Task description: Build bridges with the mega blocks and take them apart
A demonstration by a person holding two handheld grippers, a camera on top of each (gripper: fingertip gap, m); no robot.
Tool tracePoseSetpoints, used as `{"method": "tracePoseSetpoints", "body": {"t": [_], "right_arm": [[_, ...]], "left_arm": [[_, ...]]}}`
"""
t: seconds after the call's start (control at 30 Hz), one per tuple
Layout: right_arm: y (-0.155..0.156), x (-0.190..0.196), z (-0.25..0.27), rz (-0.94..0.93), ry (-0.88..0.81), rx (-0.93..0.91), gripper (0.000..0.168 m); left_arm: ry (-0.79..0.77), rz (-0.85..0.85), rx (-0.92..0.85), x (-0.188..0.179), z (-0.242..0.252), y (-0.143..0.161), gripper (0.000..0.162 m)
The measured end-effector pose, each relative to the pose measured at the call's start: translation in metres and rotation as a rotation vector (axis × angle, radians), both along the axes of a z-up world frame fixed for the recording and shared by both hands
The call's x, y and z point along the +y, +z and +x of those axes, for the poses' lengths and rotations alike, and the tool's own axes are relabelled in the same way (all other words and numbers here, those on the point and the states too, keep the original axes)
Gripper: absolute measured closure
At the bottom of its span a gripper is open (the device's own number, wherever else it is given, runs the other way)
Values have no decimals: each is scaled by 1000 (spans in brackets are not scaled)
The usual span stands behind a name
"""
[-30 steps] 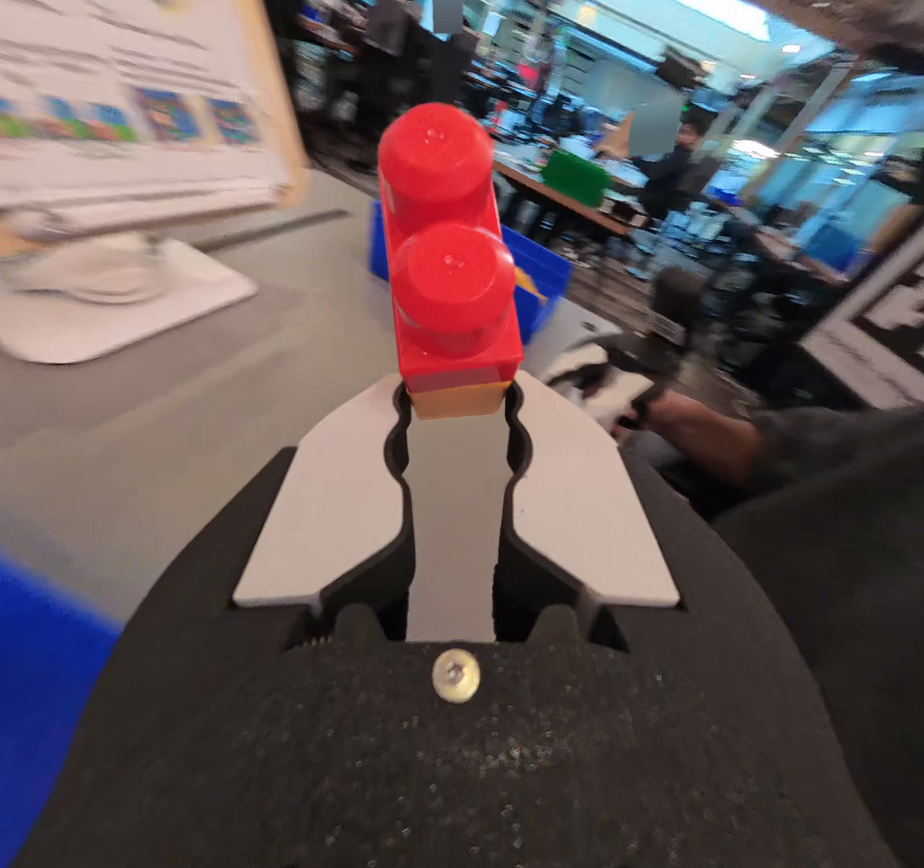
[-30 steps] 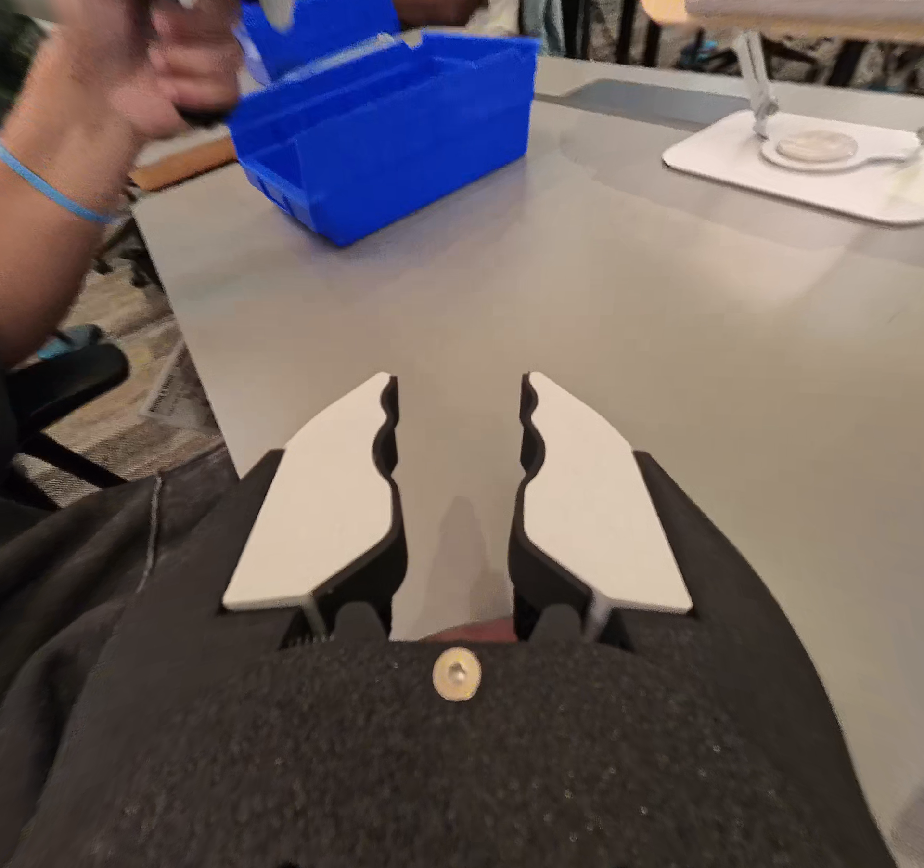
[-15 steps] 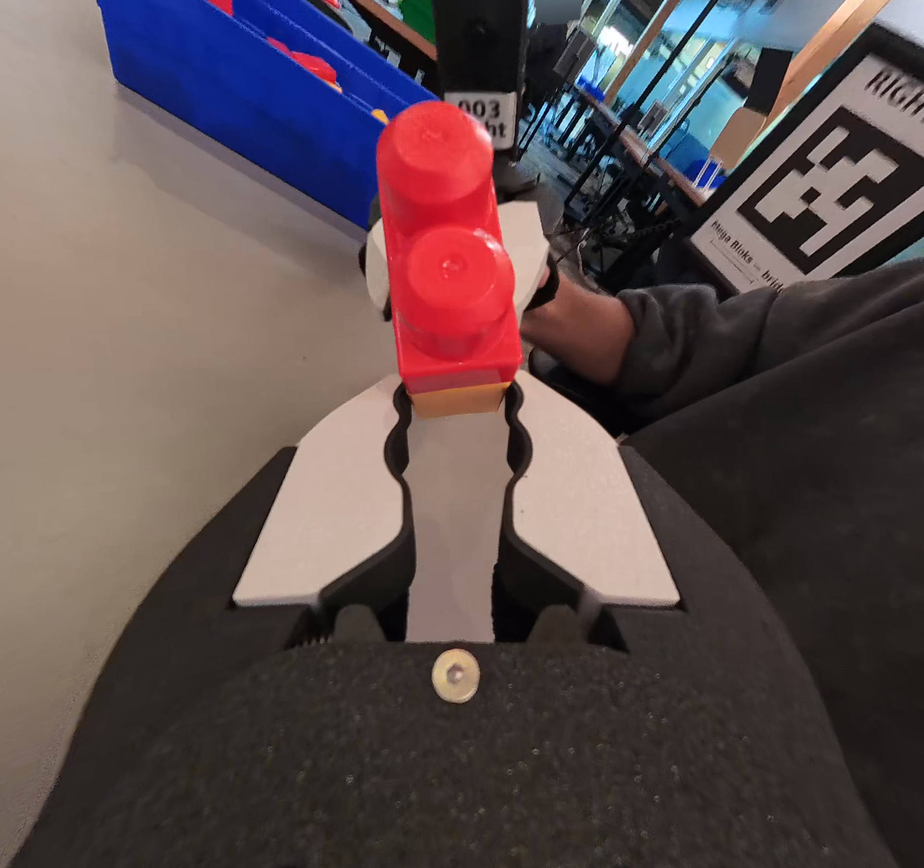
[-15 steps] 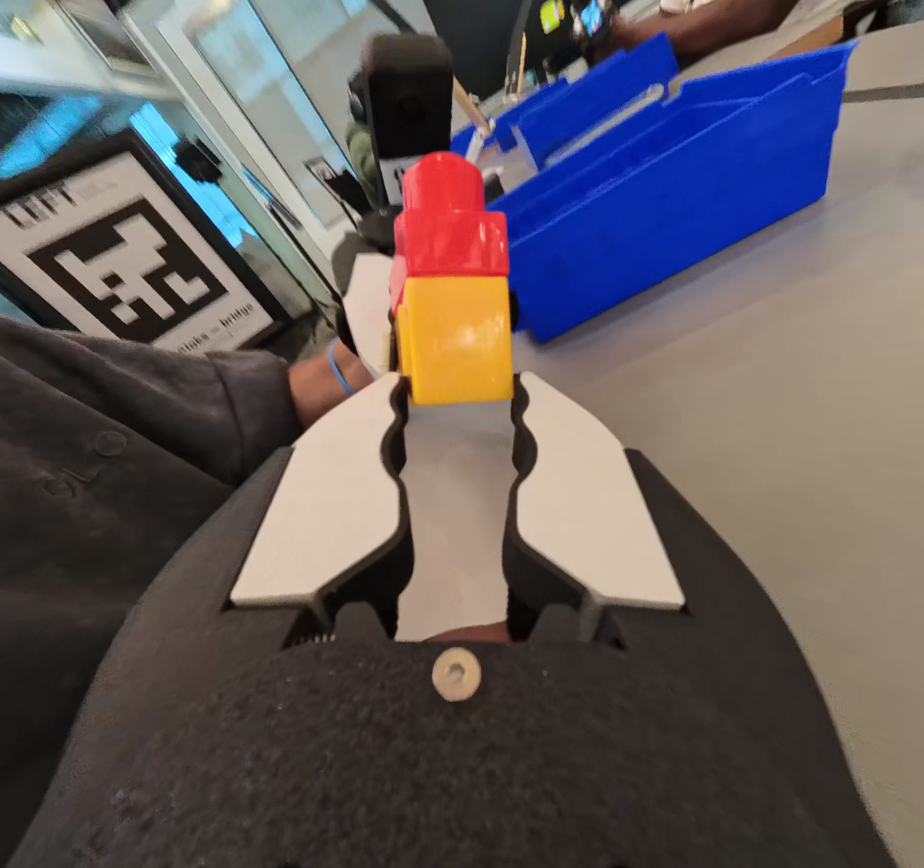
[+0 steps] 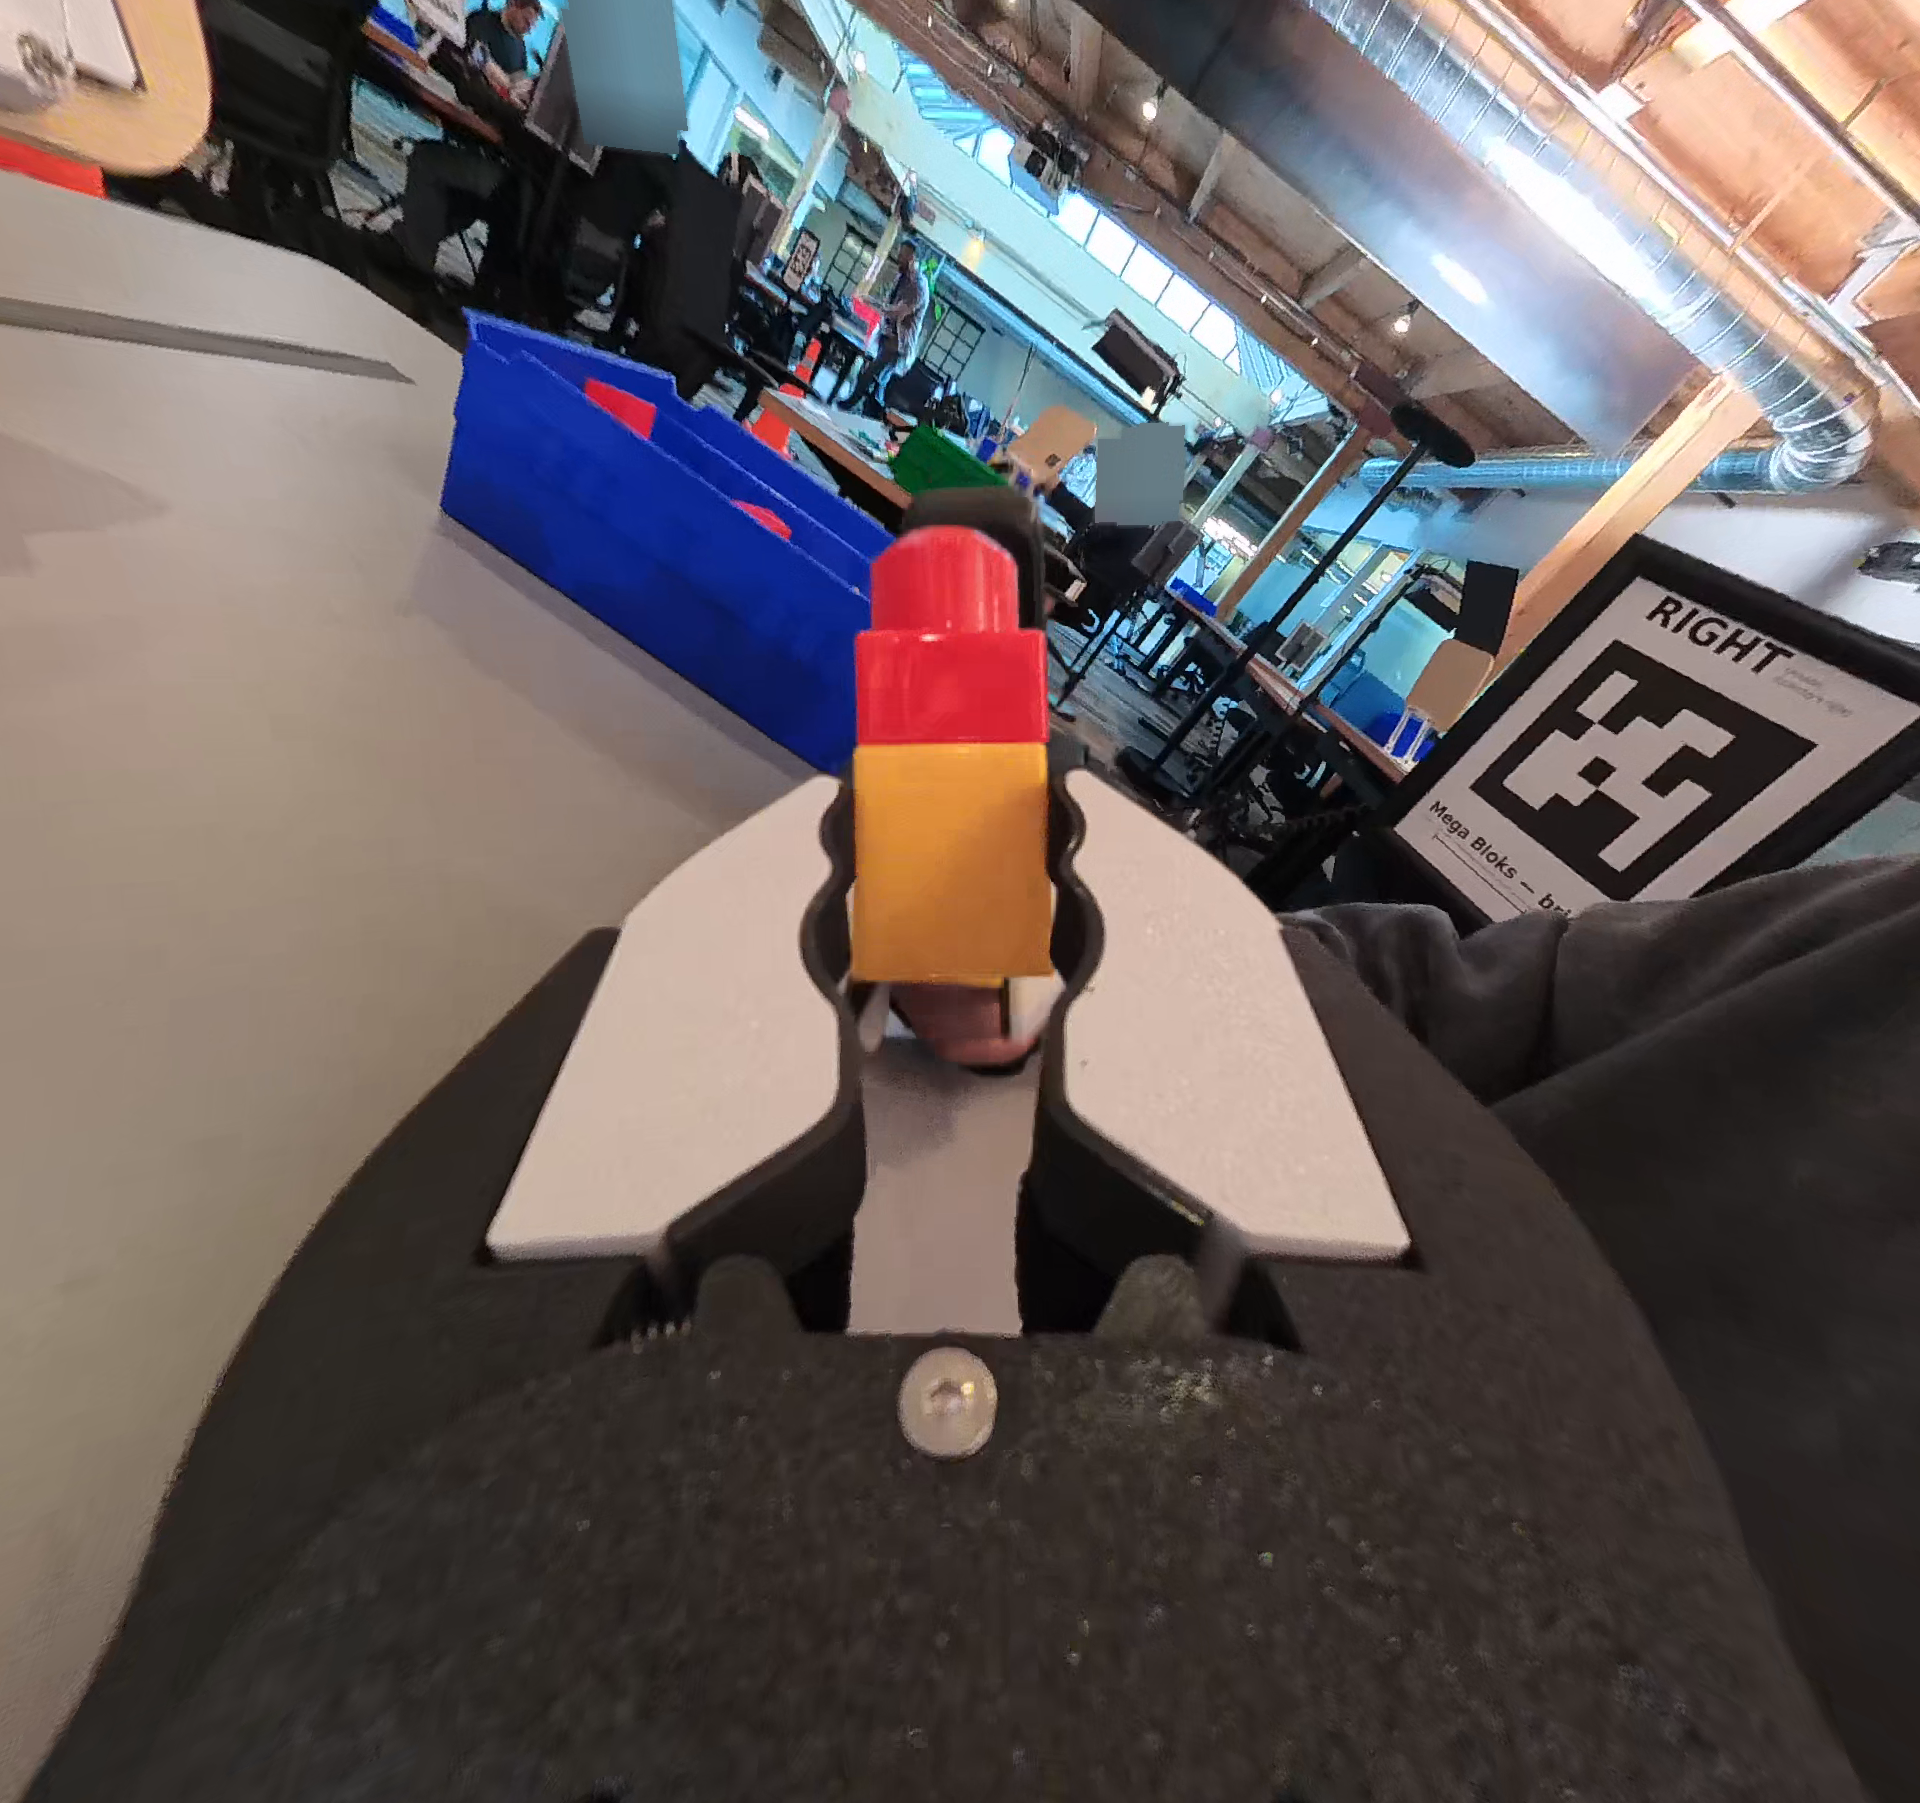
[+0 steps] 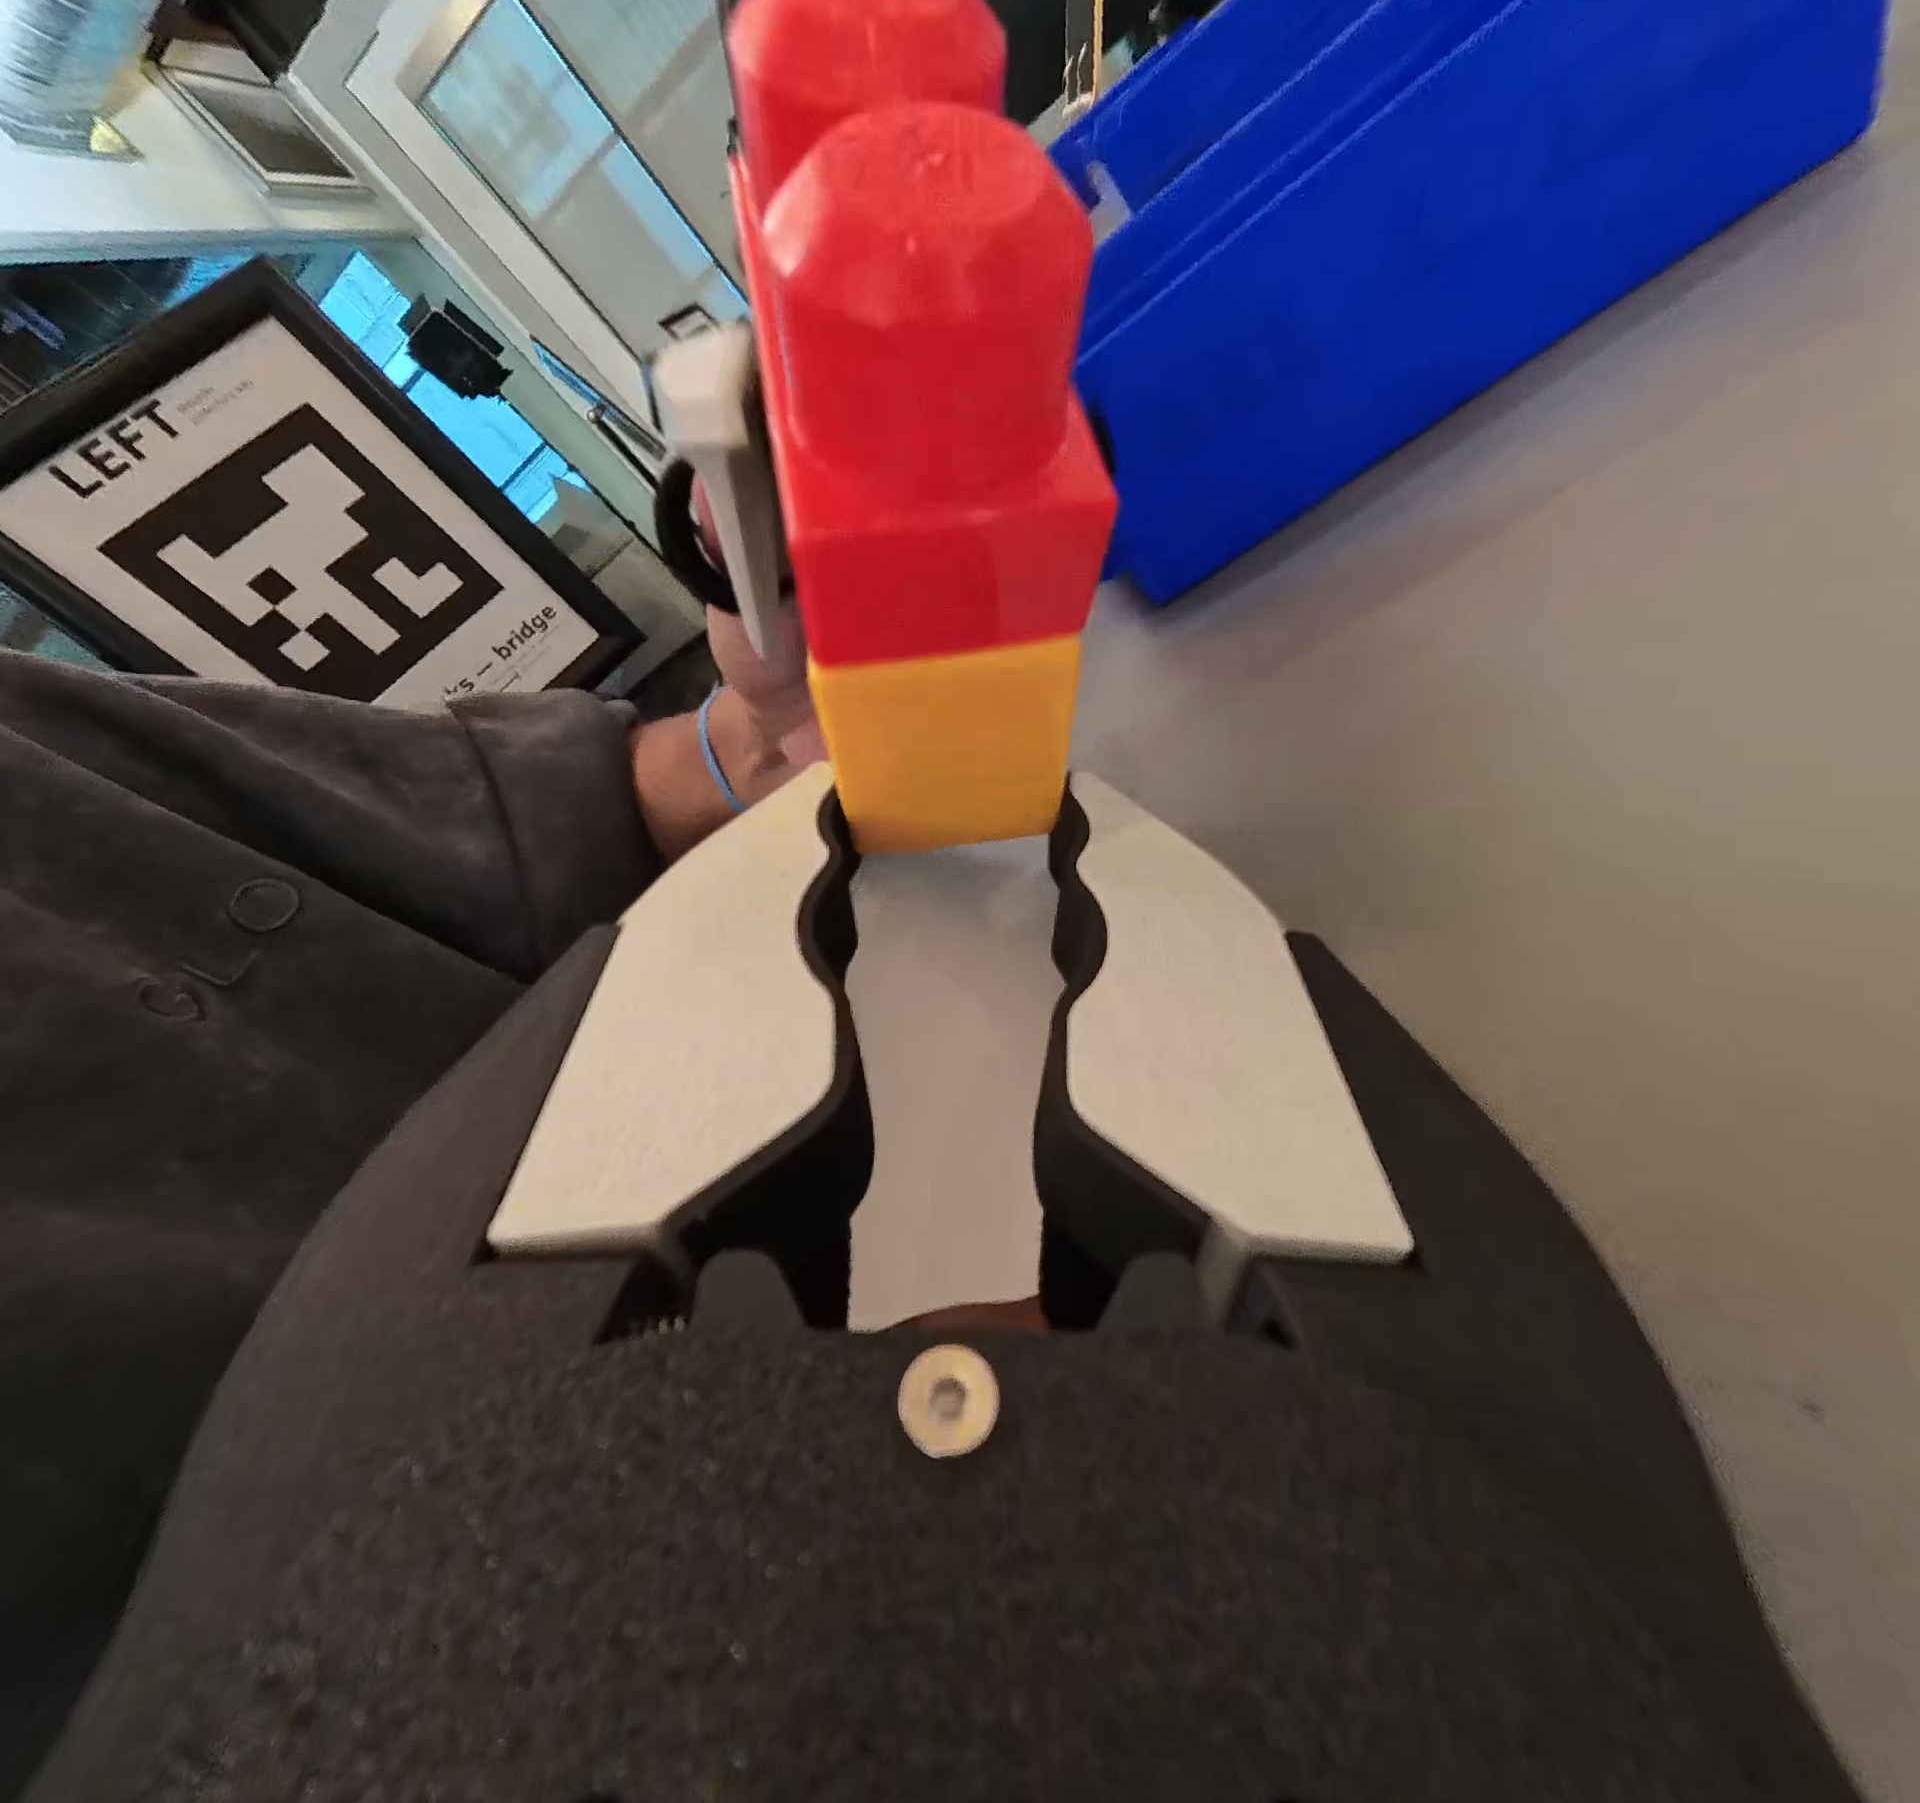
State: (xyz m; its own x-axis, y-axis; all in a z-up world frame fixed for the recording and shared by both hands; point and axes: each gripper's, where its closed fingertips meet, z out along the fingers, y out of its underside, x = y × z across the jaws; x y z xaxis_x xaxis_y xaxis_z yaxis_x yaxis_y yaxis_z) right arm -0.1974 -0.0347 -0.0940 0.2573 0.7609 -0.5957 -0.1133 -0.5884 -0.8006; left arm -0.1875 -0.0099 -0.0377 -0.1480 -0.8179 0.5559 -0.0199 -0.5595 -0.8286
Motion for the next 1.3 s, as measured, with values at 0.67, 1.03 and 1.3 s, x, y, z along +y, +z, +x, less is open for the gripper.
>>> {"method": "tracePoseSetpoints", "body": {"t": [0.67,1.03,1.3], "right_arm": [[11,2,15,21,-44,16,133],[34,10,26,70,-124,112,111],[32,16,24,78,-173,111,132]], "left_arm": [[-146,47,124,-17,2,-28,126],[-173,-51,56,-16,3,-24,126],[-125,-58,0,-16,10,-23,127]]}}
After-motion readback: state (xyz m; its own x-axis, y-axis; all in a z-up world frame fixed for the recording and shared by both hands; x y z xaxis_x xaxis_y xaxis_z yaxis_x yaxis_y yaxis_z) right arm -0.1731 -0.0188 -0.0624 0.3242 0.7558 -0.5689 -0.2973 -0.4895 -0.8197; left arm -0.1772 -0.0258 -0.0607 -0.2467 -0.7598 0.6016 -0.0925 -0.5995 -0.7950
